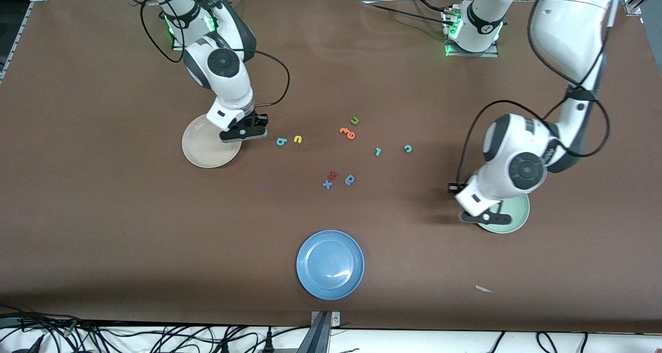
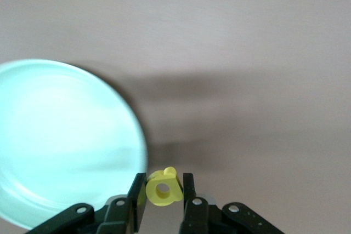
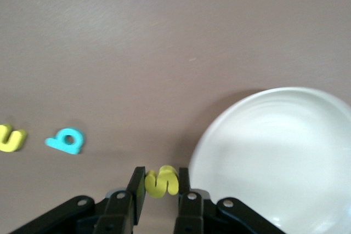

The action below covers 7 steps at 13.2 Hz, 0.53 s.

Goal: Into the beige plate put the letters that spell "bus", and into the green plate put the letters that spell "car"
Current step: 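Carry the yellow a to the green plate while the right carries s to white plate, then open both grippers to drop the yellow letters onto the plates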

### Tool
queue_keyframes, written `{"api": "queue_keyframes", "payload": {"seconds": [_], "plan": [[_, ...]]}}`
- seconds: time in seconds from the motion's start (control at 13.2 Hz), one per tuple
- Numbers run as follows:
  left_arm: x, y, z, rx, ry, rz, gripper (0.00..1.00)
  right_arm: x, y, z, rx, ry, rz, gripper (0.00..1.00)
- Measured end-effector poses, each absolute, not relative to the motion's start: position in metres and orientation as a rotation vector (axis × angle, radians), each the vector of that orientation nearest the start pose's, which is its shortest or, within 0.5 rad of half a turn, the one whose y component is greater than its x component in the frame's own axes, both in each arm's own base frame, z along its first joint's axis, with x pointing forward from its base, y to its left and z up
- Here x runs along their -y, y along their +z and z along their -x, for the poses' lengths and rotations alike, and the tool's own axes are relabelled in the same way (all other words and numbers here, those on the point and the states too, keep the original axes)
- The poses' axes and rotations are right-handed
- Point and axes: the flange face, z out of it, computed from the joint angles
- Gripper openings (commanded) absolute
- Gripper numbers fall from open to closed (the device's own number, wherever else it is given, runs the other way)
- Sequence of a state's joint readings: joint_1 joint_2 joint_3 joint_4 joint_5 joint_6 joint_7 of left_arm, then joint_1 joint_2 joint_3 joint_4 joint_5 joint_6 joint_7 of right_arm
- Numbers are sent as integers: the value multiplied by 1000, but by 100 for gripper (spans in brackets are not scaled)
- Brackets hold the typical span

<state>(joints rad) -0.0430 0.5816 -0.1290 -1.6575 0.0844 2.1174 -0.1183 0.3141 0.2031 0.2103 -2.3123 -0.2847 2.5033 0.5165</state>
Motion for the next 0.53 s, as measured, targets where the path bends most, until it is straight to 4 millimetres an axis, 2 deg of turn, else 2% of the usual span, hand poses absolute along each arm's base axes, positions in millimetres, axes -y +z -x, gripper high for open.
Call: {"api": "queue_keyframes", "payload": {"seconds": [0.15, 0.23, 0.3, 0.45, 0.53], "plan": [[58, 264, -668, -172, 171, 3105, 22, -231, 272, -466, 462, -84, 3241, 15], [42, 265, -670, -183, 152, 3086, 22, -214, 273, -471, 497, -69, 3242, 21], [31, 265, -672, -186, 124, 3070, 22, -201, 271, -474, 530, -50, 3239, 33], [25, 258, -671, -199, 70, 3065, 22, -189, 265, -473, 564, -17, 3230, 79], [26, 252, -669, -204, 47, 3068, 22, -189, 263, -470, 571, -7, 3228, 81]]}}
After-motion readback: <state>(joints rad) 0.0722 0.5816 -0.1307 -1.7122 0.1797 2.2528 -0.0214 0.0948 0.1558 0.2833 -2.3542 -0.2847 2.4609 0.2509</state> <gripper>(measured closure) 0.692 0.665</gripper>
